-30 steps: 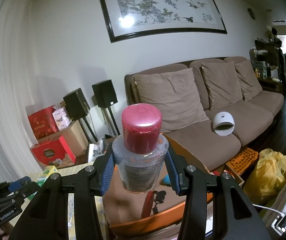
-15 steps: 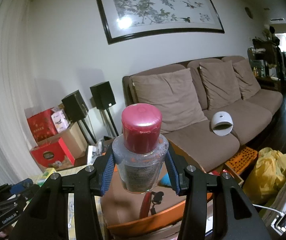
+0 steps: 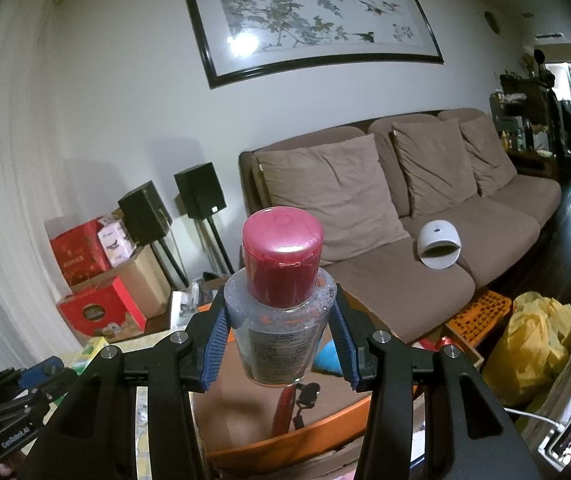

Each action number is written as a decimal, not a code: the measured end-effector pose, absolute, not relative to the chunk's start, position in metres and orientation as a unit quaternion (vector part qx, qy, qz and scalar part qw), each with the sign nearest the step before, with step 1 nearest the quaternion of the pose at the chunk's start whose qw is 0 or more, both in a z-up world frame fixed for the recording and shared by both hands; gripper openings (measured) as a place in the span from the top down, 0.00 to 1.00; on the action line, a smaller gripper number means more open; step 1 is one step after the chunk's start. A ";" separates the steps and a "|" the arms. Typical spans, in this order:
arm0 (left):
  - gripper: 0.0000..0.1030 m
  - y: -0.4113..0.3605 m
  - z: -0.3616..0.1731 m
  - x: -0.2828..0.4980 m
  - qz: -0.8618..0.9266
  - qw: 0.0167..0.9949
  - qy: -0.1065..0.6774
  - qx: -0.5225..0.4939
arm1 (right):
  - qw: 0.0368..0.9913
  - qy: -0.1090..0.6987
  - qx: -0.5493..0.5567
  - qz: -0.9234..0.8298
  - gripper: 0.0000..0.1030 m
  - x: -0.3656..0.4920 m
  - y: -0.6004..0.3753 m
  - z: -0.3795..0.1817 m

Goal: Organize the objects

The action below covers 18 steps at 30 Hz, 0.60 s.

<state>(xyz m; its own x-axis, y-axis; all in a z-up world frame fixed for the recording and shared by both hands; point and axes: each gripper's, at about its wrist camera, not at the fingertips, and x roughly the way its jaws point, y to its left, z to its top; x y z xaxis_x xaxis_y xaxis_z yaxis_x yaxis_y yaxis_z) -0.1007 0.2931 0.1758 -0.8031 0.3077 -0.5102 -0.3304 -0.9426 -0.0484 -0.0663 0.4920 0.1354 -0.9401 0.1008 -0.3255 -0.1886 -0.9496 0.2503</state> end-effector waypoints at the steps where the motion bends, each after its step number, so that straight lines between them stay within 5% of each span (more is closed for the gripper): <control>1: 0.67 0.294 0.176 -0.101 0.949 0.169 0.022 -0.265 | 0.074 0.140 -0.157 0.975 0.54 -0.066 0.492 0.135; 18: 0.67 0.300 0.181 -0.101 0.950 0.176 0.017 -0.258 | 0.074 0.136 -0.161 0.975 0.54 -0.066 0.495 0.134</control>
<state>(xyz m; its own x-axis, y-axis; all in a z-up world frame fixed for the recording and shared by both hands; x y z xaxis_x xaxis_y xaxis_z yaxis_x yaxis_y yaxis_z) -0.1012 0.2997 0.1812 -0.8046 0.3260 -0.4964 -0.3433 -0.9373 -0.0592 -0.0658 0.4951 0.1342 -0.9370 0.1001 -0.3347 -0.1879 -0.9521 0.2413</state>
